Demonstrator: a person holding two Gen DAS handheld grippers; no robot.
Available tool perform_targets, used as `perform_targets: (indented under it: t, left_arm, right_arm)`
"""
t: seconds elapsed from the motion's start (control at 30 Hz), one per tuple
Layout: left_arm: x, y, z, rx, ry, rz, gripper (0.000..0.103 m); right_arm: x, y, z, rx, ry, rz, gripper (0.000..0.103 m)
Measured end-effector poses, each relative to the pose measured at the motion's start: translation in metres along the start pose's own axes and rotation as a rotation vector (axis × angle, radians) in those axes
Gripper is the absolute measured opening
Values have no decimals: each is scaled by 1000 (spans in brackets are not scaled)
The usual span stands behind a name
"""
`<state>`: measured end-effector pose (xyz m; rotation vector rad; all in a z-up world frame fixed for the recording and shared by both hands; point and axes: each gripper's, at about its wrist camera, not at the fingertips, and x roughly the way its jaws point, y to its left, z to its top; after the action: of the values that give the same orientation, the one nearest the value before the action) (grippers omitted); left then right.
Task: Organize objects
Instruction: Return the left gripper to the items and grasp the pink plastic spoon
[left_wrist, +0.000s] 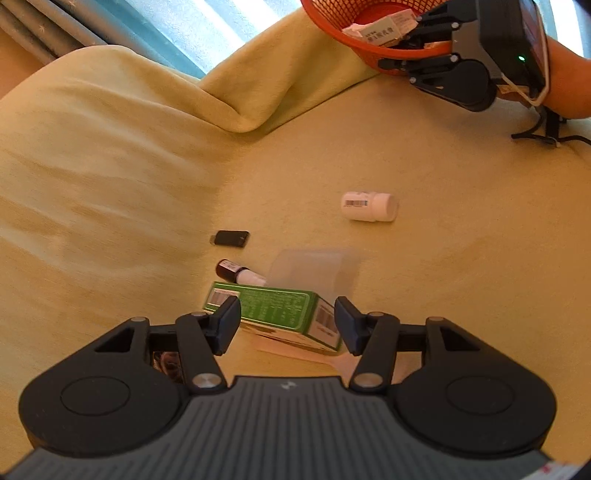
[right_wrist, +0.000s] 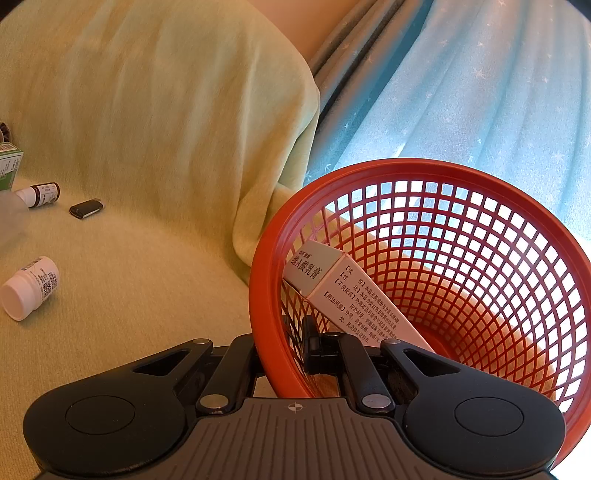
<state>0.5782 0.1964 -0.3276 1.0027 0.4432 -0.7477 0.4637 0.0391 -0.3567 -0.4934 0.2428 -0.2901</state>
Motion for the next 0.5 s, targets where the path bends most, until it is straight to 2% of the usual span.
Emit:
perform_targets:
  t: [0.3,0.5]
  left_arm:
    - [-6,-6,-19,-287,57,-90,55]
    - [7,-12,-27,-301,118,-60,55]
  right_arm:
    - [1,0,-1,-5,1,0,3]
    - [1,1,-2,-6,0,1,3]
